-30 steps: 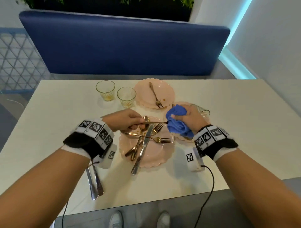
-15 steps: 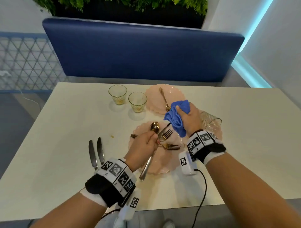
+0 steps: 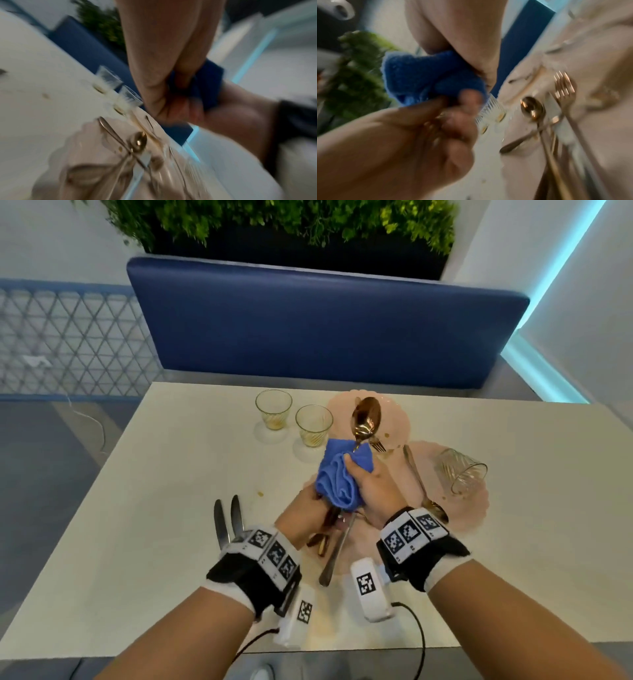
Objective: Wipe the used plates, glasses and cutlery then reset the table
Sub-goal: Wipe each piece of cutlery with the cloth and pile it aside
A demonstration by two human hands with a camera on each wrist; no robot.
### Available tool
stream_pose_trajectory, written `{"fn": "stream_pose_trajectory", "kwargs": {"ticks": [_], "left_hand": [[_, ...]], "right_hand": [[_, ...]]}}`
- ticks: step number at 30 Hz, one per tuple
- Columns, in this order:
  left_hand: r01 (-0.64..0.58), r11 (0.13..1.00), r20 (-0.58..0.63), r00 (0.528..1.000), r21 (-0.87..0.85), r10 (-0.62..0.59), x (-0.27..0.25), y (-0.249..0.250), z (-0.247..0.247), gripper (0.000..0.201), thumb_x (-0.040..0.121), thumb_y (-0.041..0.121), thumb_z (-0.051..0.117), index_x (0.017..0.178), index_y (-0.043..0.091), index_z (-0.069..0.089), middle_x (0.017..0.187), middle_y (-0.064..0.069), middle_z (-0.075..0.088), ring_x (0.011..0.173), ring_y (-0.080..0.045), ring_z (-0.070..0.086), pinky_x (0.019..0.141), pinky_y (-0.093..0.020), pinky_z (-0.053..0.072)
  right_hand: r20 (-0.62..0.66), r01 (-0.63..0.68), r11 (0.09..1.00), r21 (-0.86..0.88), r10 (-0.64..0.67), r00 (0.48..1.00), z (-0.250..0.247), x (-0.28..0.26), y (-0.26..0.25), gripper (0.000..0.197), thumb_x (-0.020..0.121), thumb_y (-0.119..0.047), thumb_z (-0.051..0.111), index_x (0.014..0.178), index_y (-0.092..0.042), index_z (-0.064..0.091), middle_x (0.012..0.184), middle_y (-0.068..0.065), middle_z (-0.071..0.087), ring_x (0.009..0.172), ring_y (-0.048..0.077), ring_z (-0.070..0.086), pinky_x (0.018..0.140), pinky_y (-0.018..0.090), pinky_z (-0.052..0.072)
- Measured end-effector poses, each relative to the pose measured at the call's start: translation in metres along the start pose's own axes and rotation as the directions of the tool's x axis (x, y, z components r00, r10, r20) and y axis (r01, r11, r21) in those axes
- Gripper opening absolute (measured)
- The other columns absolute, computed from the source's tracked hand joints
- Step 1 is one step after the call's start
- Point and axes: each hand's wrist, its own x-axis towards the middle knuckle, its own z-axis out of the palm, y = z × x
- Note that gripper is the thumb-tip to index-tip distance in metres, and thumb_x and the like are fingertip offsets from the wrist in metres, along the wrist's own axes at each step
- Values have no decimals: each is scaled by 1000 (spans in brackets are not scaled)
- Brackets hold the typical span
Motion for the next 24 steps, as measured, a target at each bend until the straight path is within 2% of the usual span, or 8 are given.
{"fn": "stream_pose_trajectory", "kwargs": {"ticks": [2, 5, 7, 11, 13, 16, 20, 24], "left_hand": [[73, 993, -27, 997, -88, -76, 2, 8, -20, 21, 93, 1, 44, 109, 14, 49, 93, -11, 61, 71, -17, 58, 65, -29, 47], [18, 976, -74, 997, -218, -35, 5, 12, -42, 28, 96, 13, 41, 120, 12, 56, 102, -6, 66, 91, -19, 60, 81, -33, 48], [27, 953, -56, 997, -301, -46, -1, 4, -42, 25, 98, 20, 45, 107, 6, 64, 91, -8, 68, 81, -16, 64, 73, -24, 53], [117, 817, -168, 953, -565, -253, -4, -25, -57, 21, 96, 15, 48, 83, 7, 63, 78, -4, 65, 70, -12, 60, 64, -23, 49], [153, 829, -203, 931, -539, -304, -5, -38, -68, 23, 97, 17, 46, 81, 12, 62, 81, 0, 62, 74, -11, 51, 67, -24, 40], [173, 868, -184, 940, -466, -286, -12, -51, -63, 20, 96, 10, 47, 83, 9, 63, 78, -4, 60, 70, -12, 53, 67, -21, 45], [179, 835, -236, 910, -520, -342, -20, -71, -68, 23, 98, 5, 42, 81, 5, 58, 67, -4, 58, 60, -11, 46, 48, -14, 46], [240, 877, -239, 902, -417, -360, -28, -89, -91, 17, 95, 7, 48, 86, 4, 62, 72, -5, 57, 60, -10, 48, 46, -13, 46]], "right_hand": [[88, 4, 997, -74, 3, 996, -3, -3, -3, 24, 83, -32, 65, 97, -12, 62, 98, 18, 69, 96, 37, 65, 87, 45, 53], [236, 2, 985, -172, 39, 971, 7, -14, 0, 15, 88, -24, 63, 96, -11, 62, 92, 13, 69, 84, 25, 67, 81, 38, 54], [295, -19, 972, -233, 89, 951, 21, -25, 7, 10, 86, -24, 65, 87, -15, 62, 84, 8, 68, 73, 16, 66, 75, 31, 54], [426, -152, 914, -376, 316, 848, 39, -46, 35, 21, 76, -32, 70, 92, -22, 64, 92, 6, 69, 91, 26, 66, 92, 42, 51], [418, -189, 872, -452, 394, 819, 41, -53, 48, 6, 84, -26, 67, 88, -23, 64, 90, 4, 69, 87, 24, 66, 93, 40, 51], [373, -224, 856, -467, 420, 828, 41, -53, 57, 4, 85, -25, 67, 86, -22, 65, 92, 6, 70, 87, 24, 65, 97, 44, 50], [431, -127, 742, -659, 511, 744, 27, -51, 56, 14, 81, -32, 71, 78, -21, 63, 84, 3, 67, 84, 22, 63, 88, 35, 50], [393, -152, 871, -466, 358, 847, -6, -44, 35, 15, 87, -27, 64, 97, -16, 64, 94, 2, 70, 92, 18, 66, 86, 28, 51]]}}
